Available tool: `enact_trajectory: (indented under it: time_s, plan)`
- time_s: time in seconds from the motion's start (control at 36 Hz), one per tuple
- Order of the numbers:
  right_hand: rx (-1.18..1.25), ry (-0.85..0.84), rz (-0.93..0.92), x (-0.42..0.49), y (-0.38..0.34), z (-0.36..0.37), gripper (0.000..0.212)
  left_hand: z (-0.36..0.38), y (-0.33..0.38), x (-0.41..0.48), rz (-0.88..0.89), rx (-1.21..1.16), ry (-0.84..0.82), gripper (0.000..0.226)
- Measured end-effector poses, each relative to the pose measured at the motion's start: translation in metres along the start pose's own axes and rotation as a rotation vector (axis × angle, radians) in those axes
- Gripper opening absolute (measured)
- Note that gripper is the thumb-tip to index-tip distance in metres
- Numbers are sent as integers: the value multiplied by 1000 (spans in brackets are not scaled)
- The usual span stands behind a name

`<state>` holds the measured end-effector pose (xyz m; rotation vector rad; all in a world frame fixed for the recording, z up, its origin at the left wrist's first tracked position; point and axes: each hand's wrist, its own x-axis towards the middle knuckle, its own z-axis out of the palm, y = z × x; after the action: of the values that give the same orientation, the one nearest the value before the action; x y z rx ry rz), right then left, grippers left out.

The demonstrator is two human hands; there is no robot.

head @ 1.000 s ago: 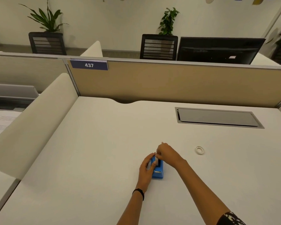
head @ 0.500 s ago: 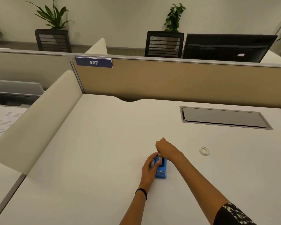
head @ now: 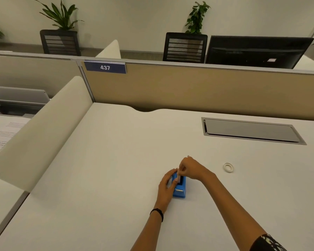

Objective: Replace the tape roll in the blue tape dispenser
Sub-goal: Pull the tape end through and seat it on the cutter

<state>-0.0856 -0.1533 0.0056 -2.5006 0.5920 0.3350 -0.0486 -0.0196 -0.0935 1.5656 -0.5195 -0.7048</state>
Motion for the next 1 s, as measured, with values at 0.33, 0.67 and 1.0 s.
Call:
enact_trajectory:
  time_s: [0.33,0.67,1.0]
  plan:
    - [-48,3,11,2,-7,-5,20,0,2,-1,7,8,-4,30]
    - [-78,20,23,0,-9,-5,22,0,2,-2,8,0,-7,31]
    - [-250,-92,11,3,-31,-16,19,0,2,-3,26,-12,-17,32]
